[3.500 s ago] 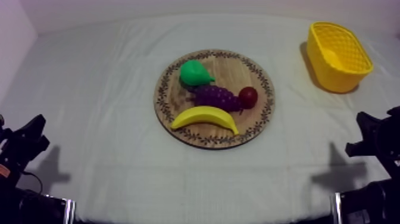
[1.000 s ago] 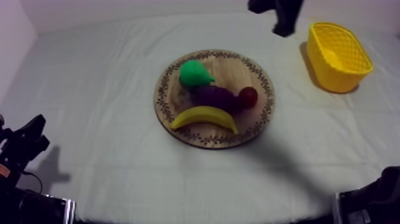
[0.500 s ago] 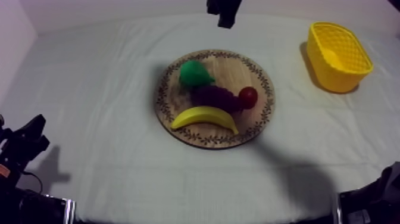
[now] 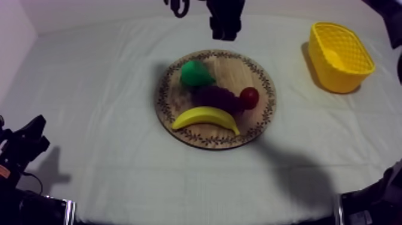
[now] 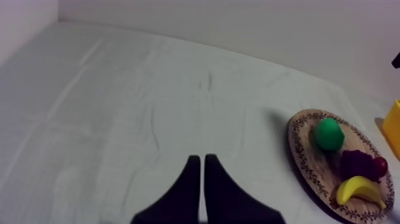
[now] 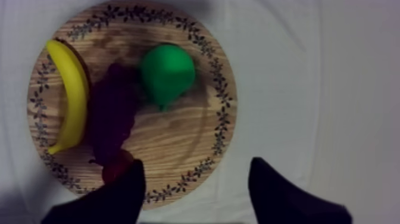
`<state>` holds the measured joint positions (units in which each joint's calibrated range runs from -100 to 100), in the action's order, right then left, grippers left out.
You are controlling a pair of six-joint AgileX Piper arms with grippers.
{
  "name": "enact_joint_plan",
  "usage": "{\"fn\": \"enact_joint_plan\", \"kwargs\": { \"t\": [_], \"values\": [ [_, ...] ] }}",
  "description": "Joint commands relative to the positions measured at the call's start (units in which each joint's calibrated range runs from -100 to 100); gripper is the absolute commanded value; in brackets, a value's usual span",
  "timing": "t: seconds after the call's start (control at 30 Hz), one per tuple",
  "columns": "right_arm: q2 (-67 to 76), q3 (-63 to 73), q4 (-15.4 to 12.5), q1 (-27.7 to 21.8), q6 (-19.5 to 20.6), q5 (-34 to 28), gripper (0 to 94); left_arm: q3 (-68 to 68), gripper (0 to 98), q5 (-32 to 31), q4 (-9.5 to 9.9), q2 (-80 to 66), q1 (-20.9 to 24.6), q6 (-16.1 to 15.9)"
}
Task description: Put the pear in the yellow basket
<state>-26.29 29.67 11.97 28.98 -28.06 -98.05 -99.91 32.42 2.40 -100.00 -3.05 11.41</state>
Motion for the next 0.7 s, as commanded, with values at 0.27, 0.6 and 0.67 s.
{"fn": "enact_joint_plan", "kwargs": {
  "t": [0.27,0.6,0.67],
  "values": [
    [-6.9,-0.3,-0.8,0.7,0.8,0.1,70.9,0.0,0.1,0.0,0.02,0.0,0.0,0.0],
    [-19.8,8.5,-1.5,0.8,1.4,0.5,74.8,0.0,0.1,0.0,0.02,0.0,0.0,0.0],
    [-22.4,10.9,-1.4,0.8,1.4,0.5,75.2,0.0,0.1,0.0,0.02,0.0,0.0,0.0]
  ]
}}
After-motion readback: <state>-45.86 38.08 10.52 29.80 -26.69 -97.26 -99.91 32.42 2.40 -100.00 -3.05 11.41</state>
